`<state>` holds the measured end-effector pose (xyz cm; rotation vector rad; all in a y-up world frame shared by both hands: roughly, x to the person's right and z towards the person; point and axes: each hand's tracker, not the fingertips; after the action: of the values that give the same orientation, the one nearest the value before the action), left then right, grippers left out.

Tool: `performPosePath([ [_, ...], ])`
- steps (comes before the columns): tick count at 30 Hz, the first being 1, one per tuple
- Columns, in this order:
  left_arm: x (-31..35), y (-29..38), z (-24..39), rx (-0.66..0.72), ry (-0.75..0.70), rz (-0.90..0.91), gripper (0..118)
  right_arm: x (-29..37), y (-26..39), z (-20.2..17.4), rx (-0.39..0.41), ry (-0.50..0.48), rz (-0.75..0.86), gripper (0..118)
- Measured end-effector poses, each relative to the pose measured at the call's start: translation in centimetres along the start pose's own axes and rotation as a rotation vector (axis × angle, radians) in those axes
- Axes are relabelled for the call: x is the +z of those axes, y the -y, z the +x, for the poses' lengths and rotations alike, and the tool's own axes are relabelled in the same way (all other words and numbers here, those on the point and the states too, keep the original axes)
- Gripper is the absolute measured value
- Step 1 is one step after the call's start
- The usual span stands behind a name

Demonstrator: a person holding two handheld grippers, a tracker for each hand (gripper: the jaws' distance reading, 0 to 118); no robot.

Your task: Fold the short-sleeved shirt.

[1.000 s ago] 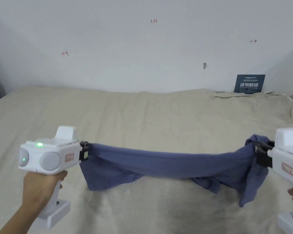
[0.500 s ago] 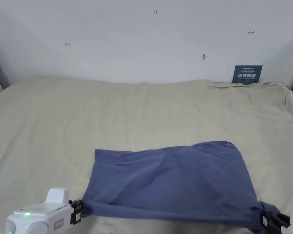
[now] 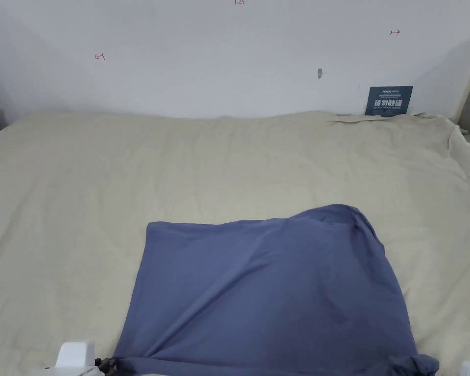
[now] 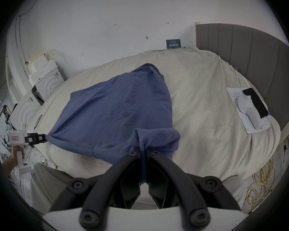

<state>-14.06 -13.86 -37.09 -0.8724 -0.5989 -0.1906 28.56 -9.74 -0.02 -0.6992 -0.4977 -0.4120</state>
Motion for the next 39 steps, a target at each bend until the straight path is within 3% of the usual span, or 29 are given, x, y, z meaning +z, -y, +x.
performPosePath([
  [15, -1.5, 1.9, 1.1, 0.012, -0.046, -0.056, 4, -5.3, 3.7, 1.3, -0.109, 0.097, -0.174, 3],
  [18, -1.0, 1.7, 1.7, 0.029, -0.074, -0.064, 22, -5.1, 3.5, 0.8, -0.103, 0.105, -0.176, 4],
  [20, -0.9, 1.6, 1.9, 0.03, -0.107, -0.067, 52, -4.5, 2.9, 0.4, -0.095, 0.106, -0.172, 15],
  [21, -0.8, 1.4, 1.9, 0.031, -0.114, -0.066, 67, -4.2, 2.6, 0.2, -0.088, 0.12, -0.151, 28],
  [23, -0.2, 0.8, 2.0, 0.036, -0.11, -0.051, 96, -3.6, 1.7, -0.1, -0.074, 0.131, -0.131, 68],
  [25, 0.5, 0.0, 2.3, 0.049, -0.083, -0.014, 114, -2.5, 0.5, -0.6, -0.064, 0.143, -0.081, 85],
  [35, 6.2, -7.3, 6.2, 0.004, -0.052, 0.339, 114, 3.8, -7.7, -4.5, 0.033, 0.116, 0.257, 85],
  [39, 7.4, -9.3, 7.4, 0.004, -0.039, 0.385, 114, 5.2, -9.1, -6.2, 0.102, 0.172, 0.369, 85],
])
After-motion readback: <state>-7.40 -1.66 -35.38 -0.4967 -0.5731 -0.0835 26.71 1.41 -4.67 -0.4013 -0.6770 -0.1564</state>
